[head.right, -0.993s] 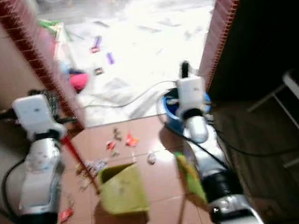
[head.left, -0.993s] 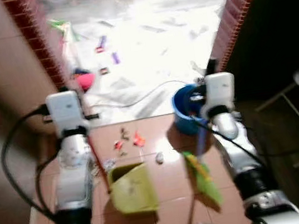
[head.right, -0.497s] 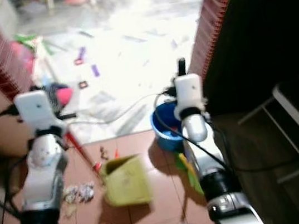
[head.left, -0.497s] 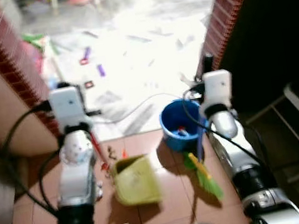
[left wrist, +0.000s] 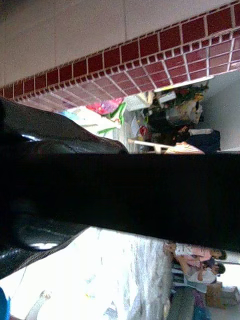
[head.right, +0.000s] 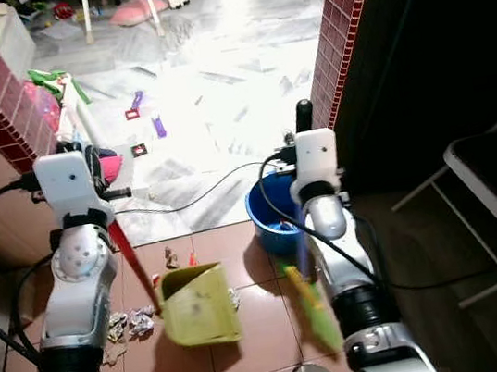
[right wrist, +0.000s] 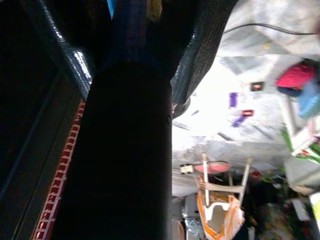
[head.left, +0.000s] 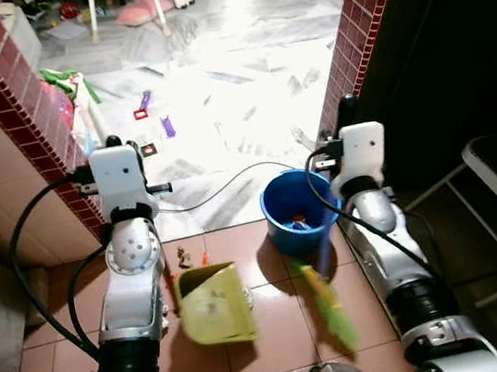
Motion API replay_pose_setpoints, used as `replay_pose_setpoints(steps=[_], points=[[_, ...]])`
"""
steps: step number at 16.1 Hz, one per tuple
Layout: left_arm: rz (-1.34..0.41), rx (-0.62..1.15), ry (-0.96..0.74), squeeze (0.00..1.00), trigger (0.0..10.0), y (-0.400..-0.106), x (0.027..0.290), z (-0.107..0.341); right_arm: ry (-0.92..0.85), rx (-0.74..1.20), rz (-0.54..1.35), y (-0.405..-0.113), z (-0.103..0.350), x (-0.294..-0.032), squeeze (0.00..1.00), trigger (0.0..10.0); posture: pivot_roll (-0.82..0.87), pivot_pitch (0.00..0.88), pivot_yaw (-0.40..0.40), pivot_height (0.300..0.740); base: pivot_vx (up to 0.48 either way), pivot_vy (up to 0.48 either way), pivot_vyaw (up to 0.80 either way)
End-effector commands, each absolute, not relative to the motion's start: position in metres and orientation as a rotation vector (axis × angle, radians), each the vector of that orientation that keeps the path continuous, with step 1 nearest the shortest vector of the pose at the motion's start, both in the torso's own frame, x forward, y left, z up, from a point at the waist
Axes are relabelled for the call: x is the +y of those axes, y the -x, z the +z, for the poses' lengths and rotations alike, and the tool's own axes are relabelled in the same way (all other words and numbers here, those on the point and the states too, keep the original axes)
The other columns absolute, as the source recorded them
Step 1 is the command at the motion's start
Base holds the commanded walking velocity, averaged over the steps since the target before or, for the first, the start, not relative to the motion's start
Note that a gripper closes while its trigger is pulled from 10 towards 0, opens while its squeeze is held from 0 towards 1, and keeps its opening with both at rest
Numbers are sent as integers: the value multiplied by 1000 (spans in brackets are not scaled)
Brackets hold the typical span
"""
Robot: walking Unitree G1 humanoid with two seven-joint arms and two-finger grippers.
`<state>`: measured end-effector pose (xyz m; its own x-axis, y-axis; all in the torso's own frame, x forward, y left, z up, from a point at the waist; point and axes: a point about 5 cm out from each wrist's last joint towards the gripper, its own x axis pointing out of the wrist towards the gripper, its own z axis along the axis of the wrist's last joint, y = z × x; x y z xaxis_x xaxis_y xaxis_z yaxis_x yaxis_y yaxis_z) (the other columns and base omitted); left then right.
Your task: Sweep floor
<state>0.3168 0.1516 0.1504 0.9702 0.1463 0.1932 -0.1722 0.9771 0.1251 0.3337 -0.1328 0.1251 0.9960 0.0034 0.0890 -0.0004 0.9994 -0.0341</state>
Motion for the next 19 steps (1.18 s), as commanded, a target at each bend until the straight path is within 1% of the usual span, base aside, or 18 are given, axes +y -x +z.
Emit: replay_pose_setpoints(steps=[1,4,5,8,9,10,11,13,15,18,19], points=[[173,-230,-221,0,10000,-318,153,153,6,-104,-4,-334,129,-135,0,10000,-28,73,-8,740,0,0,0],[236,-220,-307,0,10000,-323,157,142,-36,-86,-14,-334,128,-136,0,10000,-39,86,-9,740,0,0,0],[232,-211,-290,0,10000,-324,155,140,-46,-81,-19,-334,127,-137,0,10000,-39,86,-9,740,0,0,0],[282,-189,-311,0,10000,-332,142,129,-132,-55,-18,-335,126,-135,0,10000,-55,96,-13,740,0,0,0],[264,-242,-228,0,10000,-332,133,130,-159,-56,-13,-336,128,-133,0,10000,-55,96,-13,740,0,0,0],[266,-232,-219,0,10000,-333,131,127,-170,-57,-12,-336,129,-133,0,10000,-63,97,-14,740,0,0,0],[304,-202,-222,0,10000,-333,126,121,-221,-51,-13,-337,130,-132,0,10000,-65,97,-15,740,0,0,0],[296,-196,-229,0,10000,-334,118,117,-254,-46,-5,-338,131,-130,0,10000,-66,95,-17,740,0,0,0],[280,-211,-224,0,10000,-335,113,116,-276,-43,20,-338,133,-126,0,10000,-69,93,-19,740,0,0,0],[249,-208,-210,0,10000,-334,109,111,-321,-24,135,-337,135,-115,0,10000,-72,90,-21,740,0,0,0],[231,-204,-213,0,10000,-334,106,109,-404,31,190,-337,131,-110,0,10000,-72,88,-21,740,0,0,0]])
